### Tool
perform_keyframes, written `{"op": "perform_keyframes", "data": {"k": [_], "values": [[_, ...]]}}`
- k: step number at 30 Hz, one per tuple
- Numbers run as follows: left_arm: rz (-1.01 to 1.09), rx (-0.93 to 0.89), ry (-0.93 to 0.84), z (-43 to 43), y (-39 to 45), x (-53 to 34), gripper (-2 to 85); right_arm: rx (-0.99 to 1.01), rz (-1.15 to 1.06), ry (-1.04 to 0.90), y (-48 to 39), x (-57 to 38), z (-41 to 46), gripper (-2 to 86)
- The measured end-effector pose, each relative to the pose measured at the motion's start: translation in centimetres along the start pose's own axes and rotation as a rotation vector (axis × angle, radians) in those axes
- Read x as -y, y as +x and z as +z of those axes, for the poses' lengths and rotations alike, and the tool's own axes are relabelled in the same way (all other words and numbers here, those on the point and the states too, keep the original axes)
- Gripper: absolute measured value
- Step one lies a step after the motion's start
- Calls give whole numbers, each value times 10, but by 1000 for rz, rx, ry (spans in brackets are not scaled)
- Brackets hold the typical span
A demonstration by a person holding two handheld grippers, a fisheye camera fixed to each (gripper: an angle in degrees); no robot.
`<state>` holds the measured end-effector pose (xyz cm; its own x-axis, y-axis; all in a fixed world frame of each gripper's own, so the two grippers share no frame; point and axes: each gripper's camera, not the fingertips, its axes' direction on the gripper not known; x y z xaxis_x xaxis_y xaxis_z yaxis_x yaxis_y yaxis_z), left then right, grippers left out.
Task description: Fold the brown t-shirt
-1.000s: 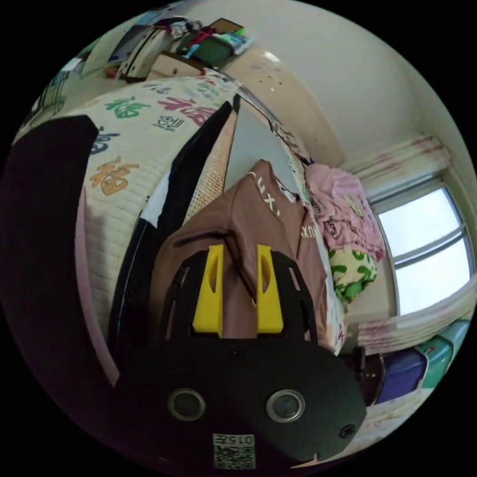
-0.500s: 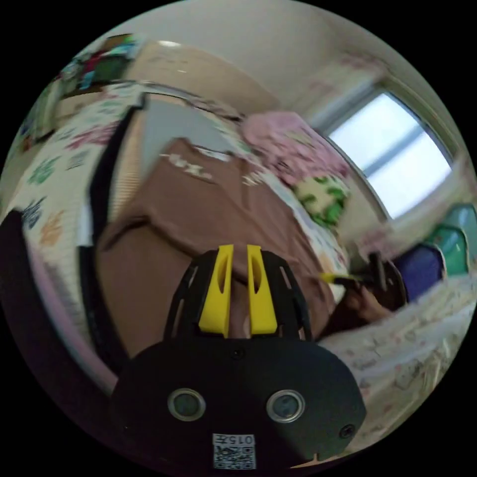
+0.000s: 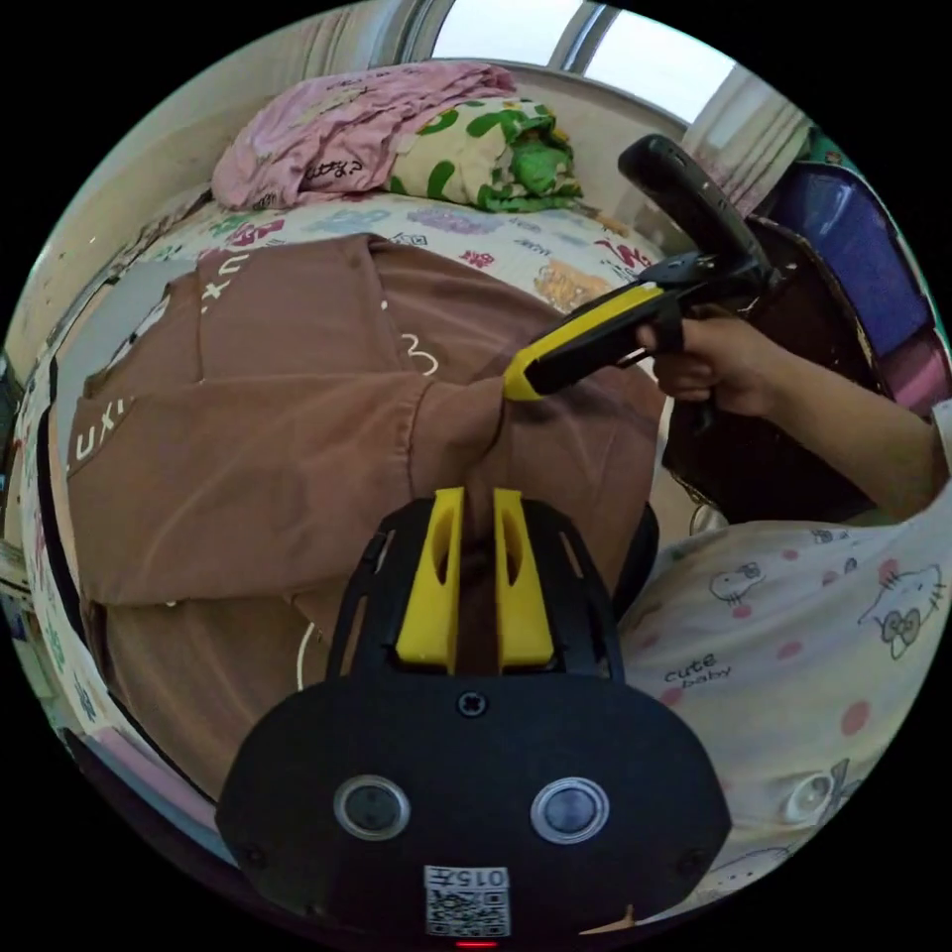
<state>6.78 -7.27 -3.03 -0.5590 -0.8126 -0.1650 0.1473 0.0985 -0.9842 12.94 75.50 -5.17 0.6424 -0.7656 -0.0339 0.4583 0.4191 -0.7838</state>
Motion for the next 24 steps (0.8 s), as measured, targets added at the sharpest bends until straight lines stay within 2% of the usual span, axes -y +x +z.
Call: {"op": "perform_keyframes", "data": {"k": [8,12,15,24], "values": [[10,65,60,-19,17,-18,1,-31,-57,-24,-15,9,2,50],[-26,81,124,-29,19,-19,47,-50,-49,-25,-18,13,0,12],[-37,81,83,-19,18,-16,64,-69,-41,-25,-19,15,-2,4],[-80,43,58,-12,12,-23,-4,-153,-70,-76,-30,29,2,-2]]}}
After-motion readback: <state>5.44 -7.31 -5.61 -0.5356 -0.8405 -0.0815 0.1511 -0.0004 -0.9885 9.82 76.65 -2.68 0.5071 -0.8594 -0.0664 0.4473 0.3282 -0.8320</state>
